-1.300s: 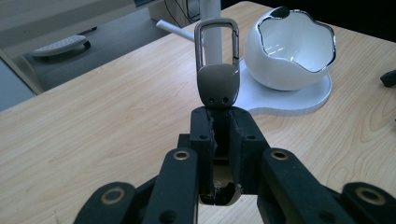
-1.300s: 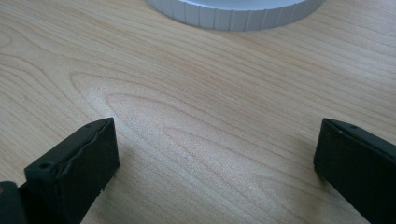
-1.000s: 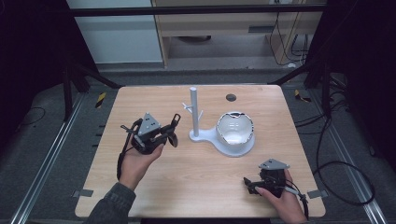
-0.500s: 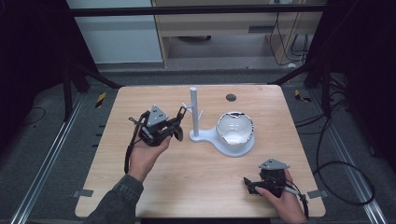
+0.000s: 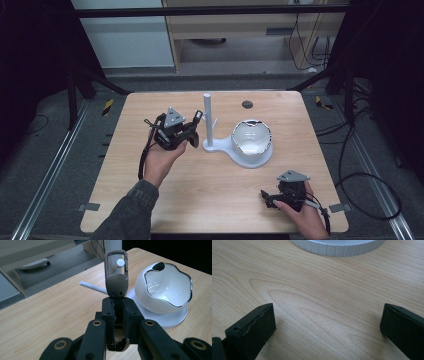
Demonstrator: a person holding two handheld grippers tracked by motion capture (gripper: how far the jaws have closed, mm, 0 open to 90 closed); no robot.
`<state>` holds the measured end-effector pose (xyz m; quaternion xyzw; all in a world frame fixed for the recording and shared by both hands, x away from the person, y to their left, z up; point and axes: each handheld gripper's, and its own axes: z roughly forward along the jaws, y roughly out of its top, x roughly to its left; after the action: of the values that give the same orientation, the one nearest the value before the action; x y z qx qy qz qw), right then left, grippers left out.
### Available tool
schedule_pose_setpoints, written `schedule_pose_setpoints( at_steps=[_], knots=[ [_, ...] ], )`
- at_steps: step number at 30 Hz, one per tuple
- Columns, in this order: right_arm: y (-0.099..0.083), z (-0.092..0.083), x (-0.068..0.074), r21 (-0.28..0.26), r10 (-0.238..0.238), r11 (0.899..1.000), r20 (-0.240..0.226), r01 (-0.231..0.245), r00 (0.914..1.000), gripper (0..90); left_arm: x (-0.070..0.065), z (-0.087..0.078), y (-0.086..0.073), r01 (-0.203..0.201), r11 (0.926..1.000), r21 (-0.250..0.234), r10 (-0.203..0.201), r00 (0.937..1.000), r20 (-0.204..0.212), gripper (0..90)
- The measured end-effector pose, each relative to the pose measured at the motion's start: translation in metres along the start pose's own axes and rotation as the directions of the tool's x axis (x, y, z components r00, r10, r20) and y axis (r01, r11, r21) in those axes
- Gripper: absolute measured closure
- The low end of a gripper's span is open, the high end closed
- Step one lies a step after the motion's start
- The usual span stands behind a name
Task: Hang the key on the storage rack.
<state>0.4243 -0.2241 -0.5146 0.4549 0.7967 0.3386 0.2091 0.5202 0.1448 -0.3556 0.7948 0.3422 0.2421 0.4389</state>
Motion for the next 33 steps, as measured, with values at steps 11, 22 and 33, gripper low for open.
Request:
schedule_pose_setpoints(
  at_steps=[11,22,33],
  knots=[
    [0.000,0.000,0.000,0.000,0.000,1.000,0.000,0.000,1.0000,0.4,0.001,0.014,-0.004,0.005,0.9999,0.015,-0.005,1.0000,0.000,80.1],
    [0.000,0.000,0.000,0.000,-0.001,1.000,0.000,0.001,1.0000,0.4,0.000,0.020,-0.006,0.017,0.9998,0.010,-0.017,0.9998,0.002,80.1],
    [0.000,0.000,0.000,0.000,-0.001,1.000,-0.001,0.001,1.0000,0.4,-0.002,0.024,-0.007,0.019,0.9998,0.008,-0.019,0.9998,0.009,80.1]
  ],
)
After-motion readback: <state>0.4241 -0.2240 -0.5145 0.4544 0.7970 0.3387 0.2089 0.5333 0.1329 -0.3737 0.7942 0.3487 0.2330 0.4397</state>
